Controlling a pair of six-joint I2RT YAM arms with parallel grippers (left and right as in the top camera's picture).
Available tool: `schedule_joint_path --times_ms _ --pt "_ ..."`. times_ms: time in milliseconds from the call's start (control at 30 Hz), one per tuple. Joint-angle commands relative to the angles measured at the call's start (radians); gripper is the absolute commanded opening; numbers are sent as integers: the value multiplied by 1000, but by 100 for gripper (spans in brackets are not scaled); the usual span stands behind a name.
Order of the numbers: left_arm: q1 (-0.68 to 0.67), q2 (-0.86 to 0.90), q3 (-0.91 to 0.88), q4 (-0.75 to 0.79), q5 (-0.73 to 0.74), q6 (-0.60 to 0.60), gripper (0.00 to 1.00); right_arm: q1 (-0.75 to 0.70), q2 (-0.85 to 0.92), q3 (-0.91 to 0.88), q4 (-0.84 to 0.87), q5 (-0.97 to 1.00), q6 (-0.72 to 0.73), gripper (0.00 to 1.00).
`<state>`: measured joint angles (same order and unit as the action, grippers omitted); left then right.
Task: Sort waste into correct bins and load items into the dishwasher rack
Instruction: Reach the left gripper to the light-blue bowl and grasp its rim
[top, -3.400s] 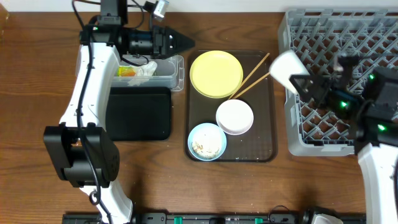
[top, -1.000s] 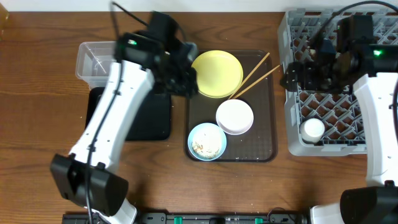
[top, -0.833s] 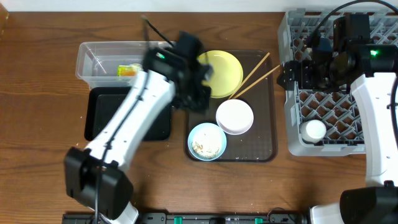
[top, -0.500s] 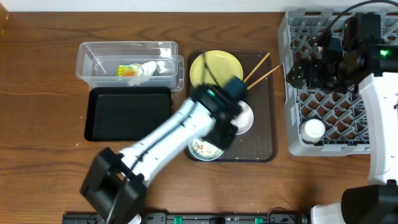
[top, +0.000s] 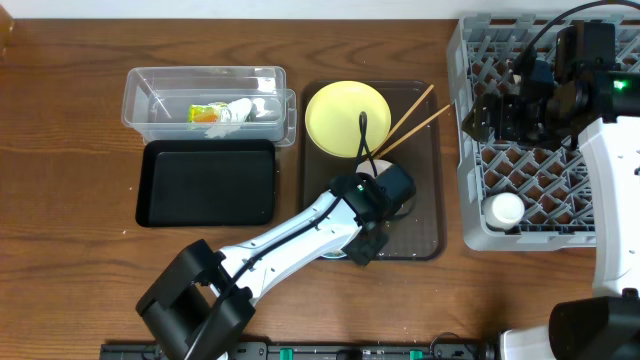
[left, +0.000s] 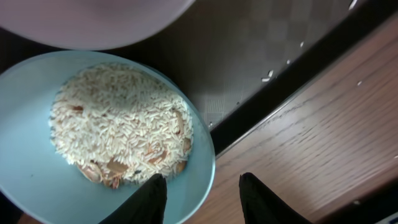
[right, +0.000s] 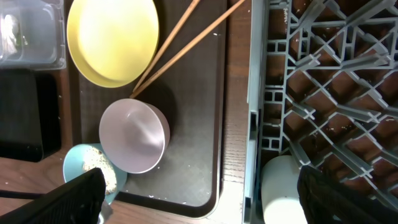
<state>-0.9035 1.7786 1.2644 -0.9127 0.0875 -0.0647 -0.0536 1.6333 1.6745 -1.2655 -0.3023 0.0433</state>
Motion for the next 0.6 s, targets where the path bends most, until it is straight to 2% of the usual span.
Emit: schedule_joint_path --times_ms 0,233,333,500,533,567 --pt "-1 36 -39 12 -21 100 41 9 -12 11 2 -1 0 96" --pt "-1 47 -68 62 -22 213 42 23 -12 11 -2 -1 0 95" --pt "-1 47 -68 66 -22 226 42 28 -12 11 -2 -1 0 95" --pt "-1 47 -68 66 -22 226 19 29 -12 11 -2 -1 0 95" --pt "-1 47 -68 66 -22 226 11 29 -12 11 -1 -1 0 95" --pt "-1 47 -68 66 -22 225 10 29 -12 11 -1 -1 0 95"
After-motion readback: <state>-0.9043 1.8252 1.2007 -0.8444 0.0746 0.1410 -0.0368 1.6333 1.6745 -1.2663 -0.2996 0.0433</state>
